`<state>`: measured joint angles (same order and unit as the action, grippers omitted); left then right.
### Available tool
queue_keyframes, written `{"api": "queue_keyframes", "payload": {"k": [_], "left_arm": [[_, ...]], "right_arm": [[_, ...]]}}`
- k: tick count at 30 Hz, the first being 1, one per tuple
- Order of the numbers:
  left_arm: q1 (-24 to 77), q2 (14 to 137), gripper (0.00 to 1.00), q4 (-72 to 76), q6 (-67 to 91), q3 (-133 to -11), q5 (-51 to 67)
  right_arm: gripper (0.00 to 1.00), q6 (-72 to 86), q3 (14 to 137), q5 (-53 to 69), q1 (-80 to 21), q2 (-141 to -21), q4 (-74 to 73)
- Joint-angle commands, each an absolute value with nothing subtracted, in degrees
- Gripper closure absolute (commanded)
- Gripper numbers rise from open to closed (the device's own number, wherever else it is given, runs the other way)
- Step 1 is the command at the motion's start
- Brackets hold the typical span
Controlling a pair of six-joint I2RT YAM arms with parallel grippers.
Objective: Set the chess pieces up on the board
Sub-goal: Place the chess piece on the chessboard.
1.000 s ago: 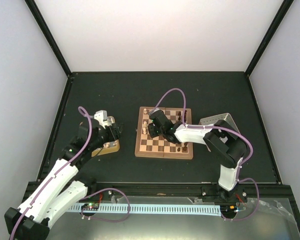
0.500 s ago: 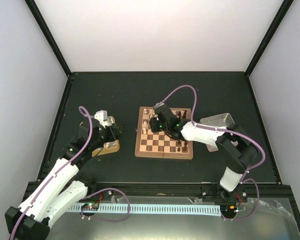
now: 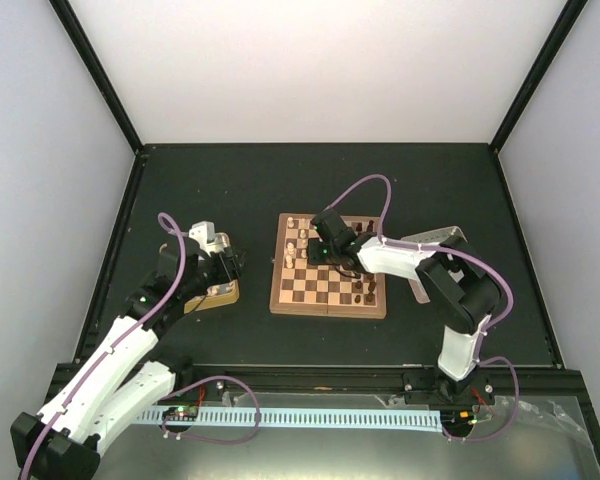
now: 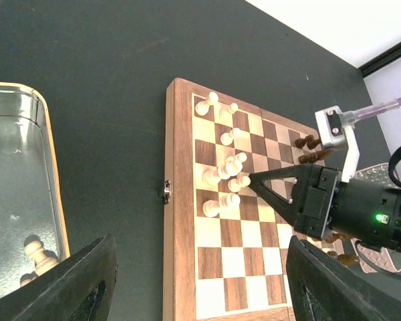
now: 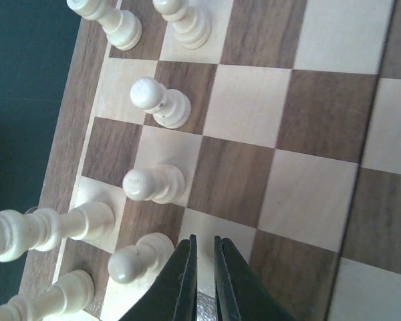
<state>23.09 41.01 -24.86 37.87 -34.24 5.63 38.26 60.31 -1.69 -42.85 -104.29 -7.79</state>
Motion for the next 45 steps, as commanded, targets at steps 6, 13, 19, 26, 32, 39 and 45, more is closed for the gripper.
{"api": "queue_keyframes", "payload": {"k": [6,13,19,26,32,39,45], "left_arm": [[22.50,41.57,0.29,-24.43,36.92,-34.41,6.68],[22.48,41.57,0.29,-24.50,36.91,-34.57,6.77],[22.41,41.70,0.29,-24.69,36.93,-34.54,7.01],[22.41,41.73,0.29,-24.76,36.88,-34.46,6.90],[22.20,44.30,0.29,-24.64,35.75,-34.94,5.16],[18.72,53.68,0.25,-31.04,35.55,-37.16,-6.71],[12.68,60.34,0.20,-30.82,37.77,-36.80,-15.00]], "right_arm": [[0.91,38.91,65.66,1.43,-42.21,-108.99,-9.68],[0.91,38.54,66.39,1.25,-41.89,-110.38,-9.42],[0.91,38.02,67.05,0.90,-41.65,-111.32,-9.64],[0.91,36.77,65.75,1.16,-41.52,-108.39,-10.50],[0.88,37.45,62.05,-3.56,-40.82,-99.91,-13.37],[0.80,36.82,57.48,-6.69,-40.30,-90.54,-17.02],[0.78,35.51,54.82,-4.52,-40.29,-88.32,-17.11]]}}
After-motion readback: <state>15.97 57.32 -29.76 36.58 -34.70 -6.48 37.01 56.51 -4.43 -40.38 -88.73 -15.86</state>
